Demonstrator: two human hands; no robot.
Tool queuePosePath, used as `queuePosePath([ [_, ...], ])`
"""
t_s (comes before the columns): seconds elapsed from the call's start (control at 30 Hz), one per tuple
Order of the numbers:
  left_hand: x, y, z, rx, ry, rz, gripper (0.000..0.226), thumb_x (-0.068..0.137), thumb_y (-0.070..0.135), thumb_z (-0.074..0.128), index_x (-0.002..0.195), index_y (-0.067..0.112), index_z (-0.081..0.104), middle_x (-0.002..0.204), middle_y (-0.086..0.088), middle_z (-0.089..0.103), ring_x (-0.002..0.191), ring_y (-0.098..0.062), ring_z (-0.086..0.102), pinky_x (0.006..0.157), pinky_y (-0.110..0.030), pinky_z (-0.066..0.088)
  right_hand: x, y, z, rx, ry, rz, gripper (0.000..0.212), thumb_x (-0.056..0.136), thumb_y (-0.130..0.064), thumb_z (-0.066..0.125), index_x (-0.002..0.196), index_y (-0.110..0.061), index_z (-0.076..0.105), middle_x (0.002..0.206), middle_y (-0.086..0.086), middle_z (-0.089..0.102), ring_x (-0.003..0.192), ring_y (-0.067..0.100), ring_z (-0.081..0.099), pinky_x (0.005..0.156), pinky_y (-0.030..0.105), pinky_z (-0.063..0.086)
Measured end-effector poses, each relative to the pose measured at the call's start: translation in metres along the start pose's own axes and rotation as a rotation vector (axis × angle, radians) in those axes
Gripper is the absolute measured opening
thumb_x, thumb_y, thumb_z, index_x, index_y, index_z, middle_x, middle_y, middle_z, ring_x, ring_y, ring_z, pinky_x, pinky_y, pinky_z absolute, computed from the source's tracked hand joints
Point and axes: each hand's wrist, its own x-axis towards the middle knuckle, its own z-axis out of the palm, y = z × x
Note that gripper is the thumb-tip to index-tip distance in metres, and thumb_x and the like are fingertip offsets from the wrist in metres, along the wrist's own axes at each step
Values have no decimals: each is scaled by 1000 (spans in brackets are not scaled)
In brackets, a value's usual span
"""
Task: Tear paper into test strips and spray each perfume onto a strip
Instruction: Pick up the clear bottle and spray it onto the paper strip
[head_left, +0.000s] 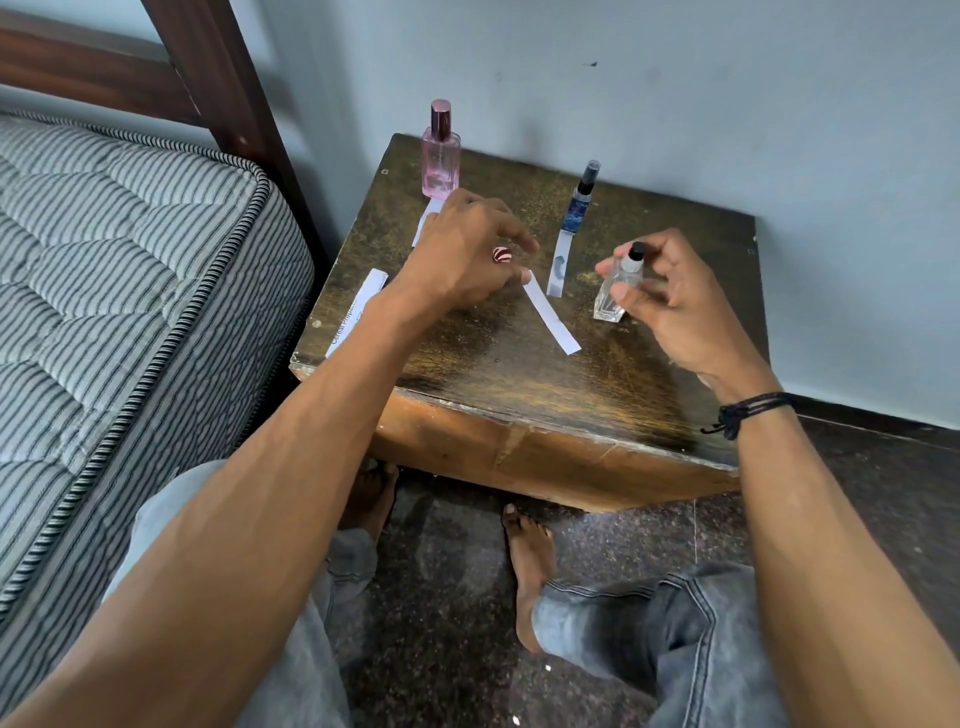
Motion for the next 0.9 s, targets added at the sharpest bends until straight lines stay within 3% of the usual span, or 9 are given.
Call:
queuePosePath([
  [0.07, 0, -1, -2, 21, -28, 3, 35, 80, 31, 79, 114, 30, 73, 127, 5, 62, 125, -23, 42, 101, -38, 38, -1, 2, -4, 18, -24, 7, 34, 99, -6, 66, 114, -33, 52, 121, -9, 73, 118, 11, 67, 101, 35, 54],
  [0.23, -1, -4, 0, 59, -18, -9, 37, 79, 32, 80, 115, 29, 72, 126, 4, 61, 121, -23, 43, 99, -39, 39, -2, 4, -8, 68, -83, 38, 49, 94, 5, 67, 119, -35, 52, 124, -4, 72, 119, 12, 68, 101, 41, 55],
  [0.33, -2, -3, 6, 91, -4, -8, 36, 81, 31, 78, 116, 28, 71, 125, 3, 61, 121, -24, 46, 101, -42, 41, -1, 5, -9, 92, -110, 68, 64, 87, 11, 72, 126, -36, 50, 131, -1, 67, 122, 12, 66, 105, 42, 53],
  [0.43, -1, -4, 10, 82, -17, -15, 38, 81, 22, 79, 117, 25, 71, 124, 0, 61, 119, -24, 47, 99, -35, 40, 0, 6, -10, 102, -127, 100, 76, 82, 16, 74, 132, -34, 47, 137, 3, 61, 124, 10, 64, 111, 39, 50],
  [0.6, 0, -3, 8, -3, 29, -90, 29, 83, 8, 74, 109, 22, 74, 110, 3, 65, 99, -14, 60, 81, -21, 42, 0, 7, -9, 75, -144, 129, 77, 79, 10, 80, 127, -42, 51, 138, 0, 60, 121, 6, 65, 112, 32, 47],
  [0.73, -3, 9, -1, -289, 89, -105, 26, 84, 12, 77, 108, 20, 72, 101, 5, 72, 90, -9, 68, 84, -26, 58, 2, 8, -9, 46, -152, 135, 67, 81, 3, 81, 125, -41, 55, 135, -4, 63, 123, 8, 63, 111, 29, 45],
  [0.9, -9, 39, -4, -691, 201, 24, 30, 84, 9, 77, 113, 10, 72, 107, -1, 73, 98, -9, 71, 94, -26, 56, 3, 8, -9, -2, -156, 142, 52, 85, -9, 82, 123, -39, 63, 121, -10, 71, 109, -2, 67, 102, 22, 47],
])
